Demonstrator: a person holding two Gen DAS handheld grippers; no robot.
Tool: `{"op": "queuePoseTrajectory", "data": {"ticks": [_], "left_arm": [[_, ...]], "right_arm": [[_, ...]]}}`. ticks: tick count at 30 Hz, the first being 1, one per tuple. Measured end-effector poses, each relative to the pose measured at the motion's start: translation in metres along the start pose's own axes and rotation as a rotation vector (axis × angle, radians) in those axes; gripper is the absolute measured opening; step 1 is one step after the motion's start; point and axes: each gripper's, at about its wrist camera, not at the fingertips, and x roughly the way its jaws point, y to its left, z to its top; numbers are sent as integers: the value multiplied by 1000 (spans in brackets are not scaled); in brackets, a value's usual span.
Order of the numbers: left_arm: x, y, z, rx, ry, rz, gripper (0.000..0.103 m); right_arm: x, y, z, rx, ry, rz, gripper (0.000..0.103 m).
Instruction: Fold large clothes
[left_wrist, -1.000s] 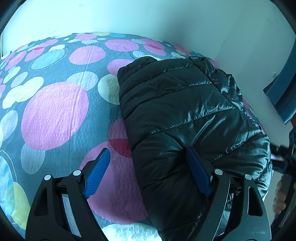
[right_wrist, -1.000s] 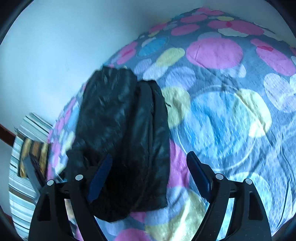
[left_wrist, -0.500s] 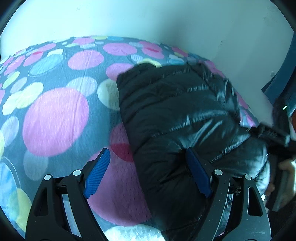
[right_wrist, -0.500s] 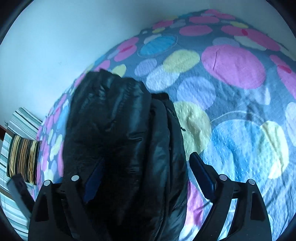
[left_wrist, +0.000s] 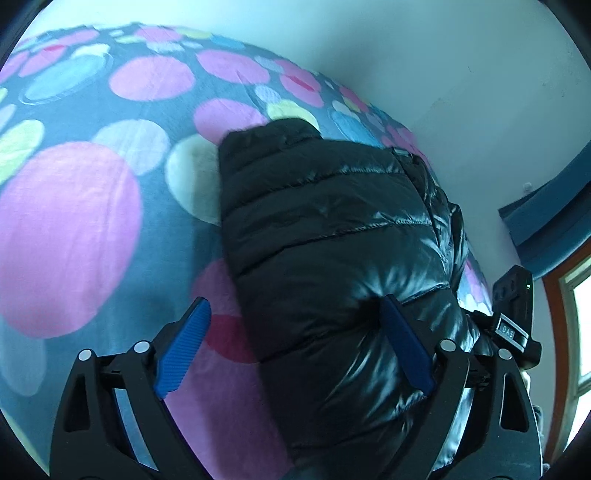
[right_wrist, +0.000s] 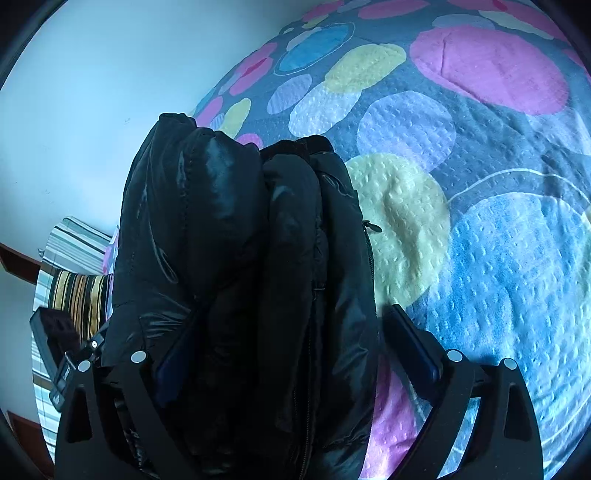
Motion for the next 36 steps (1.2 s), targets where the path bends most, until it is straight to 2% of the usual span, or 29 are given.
{"op": "queuePoseTrajectory", "data": {"ticks": [5,11,13,14,16,18,19,21,27,32,36], "left_arm": [[19,-5,0,-22,63,-65,95],[33,-11,2,-9,86,-63,95],[35,-15,2,-2,89,-54,95],[34,-15,3,2,91,-52,94],[33,-20,3,18,94,-54,91],[30,-23,5,27,94,-57,88],[29,-25,6,33,93,-56,87],[25,-27,7,41,82,-56,87],[4,-23,6,52,36,-49,87],[-22,-8,13,51,-8,-12,86],[-48,17,22,33,-49,31,86]], "right_arm": [[7,1,1,-11,-4,20,95],[17,8,8,-39,-2,36,93],[23,10,12,-41,9,69,87],[27,10,12,-23,17,98,80],[27,13,13,-29,14,113,74],[25,16,12,-23,-2,154,62],[24,17,11,-26,-9,160,60],[22,22,11,-28,-23,176,54],[26,29,10,-21,-30,236,47],[41,56,13,-40,-14,293,45],[63,86,17,-64,8,339,45]]}}
